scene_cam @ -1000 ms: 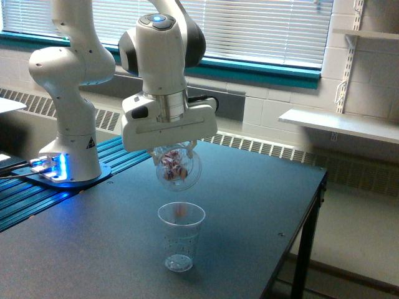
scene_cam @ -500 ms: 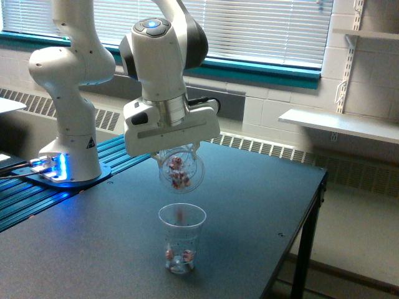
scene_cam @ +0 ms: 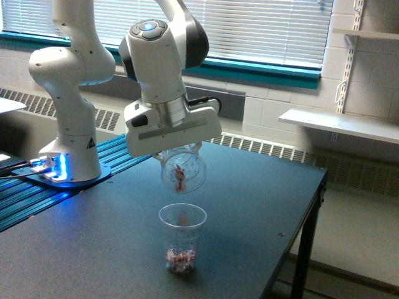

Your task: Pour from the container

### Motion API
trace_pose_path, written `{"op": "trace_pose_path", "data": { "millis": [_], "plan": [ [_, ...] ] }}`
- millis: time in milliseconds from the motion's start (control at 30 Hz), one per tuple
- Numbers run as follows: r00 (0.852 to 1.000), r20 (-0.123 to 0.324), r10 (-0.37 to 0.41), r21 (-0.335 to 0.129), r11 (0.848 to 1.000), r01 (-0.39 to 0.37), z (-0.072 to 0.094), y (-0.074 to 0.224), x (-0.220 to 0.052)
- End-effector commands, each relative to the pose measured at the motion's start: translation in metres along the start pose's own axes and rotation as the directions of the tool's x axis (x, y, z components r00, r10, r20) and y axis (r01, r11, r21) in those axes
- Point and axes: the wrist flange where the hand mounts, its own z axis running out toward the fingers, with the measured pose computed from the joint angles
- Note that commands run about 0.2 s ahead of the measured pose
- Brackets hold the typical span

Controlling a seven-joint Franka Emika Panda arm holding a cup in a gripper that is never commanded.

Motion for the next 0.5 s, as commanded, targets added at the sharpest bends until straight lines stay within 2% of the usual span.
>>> {"op": "trace_pose_path", "data": {
  "millis": [33,500],
  "plan": [
    [1.000,0.014,0.012,0.006,1.000,-0.013,-0.0013,0.0005,0.0043],
    [0.999,0.050,0.021,0.002,1.000,-0.021,0.0021,0.0030,0.0032]
  ]
}}
